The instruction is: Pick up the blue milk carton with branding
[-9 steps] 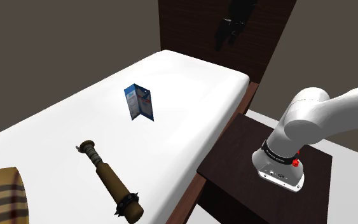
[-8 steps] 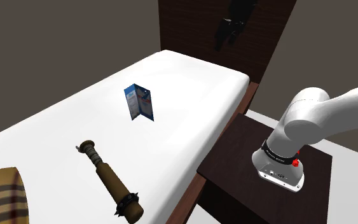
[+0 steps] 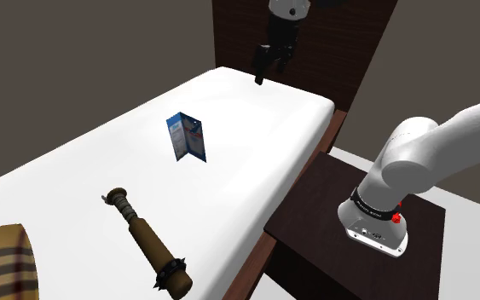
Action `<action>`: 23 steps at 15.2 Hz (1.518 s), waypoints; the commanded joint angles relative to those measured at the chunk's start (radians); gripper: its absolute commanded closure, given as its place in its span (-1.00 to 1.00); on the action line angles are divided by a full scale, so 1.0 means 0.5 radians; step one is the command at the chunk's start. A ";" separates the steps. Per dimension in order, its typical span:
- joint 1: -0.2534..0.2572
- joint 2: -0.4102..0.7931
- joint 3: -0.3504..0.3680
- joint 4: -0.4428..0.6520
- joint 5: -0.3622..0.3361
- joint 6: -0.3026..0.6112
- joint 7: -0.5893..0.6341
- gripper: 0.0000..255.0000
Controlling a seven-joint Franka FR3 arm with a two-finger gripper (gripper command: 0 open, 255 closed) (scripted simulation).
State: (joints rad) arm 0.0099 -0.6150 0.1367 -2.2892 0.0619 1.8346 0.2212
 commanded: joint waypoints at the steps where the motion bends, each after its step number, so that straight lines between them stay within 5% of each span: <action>1: 0.006 0.133 0.059 0.045 0.012 0.060 0.069 -1.00; 10: 0.022 0.803 0.292 0.384 -0.044 0.257 0.385 -1.00; 20: 0.133 1.633 0.425 0.998 -0.274 0.287 0.753 -1.00; 23: 0.142 1.670 0.421 0.983 -0.286 0.334 0.765 -1.00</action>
State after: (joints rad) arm 0.0783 0.2098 0.3469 -1.7988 -0.0777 1.9935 0.5990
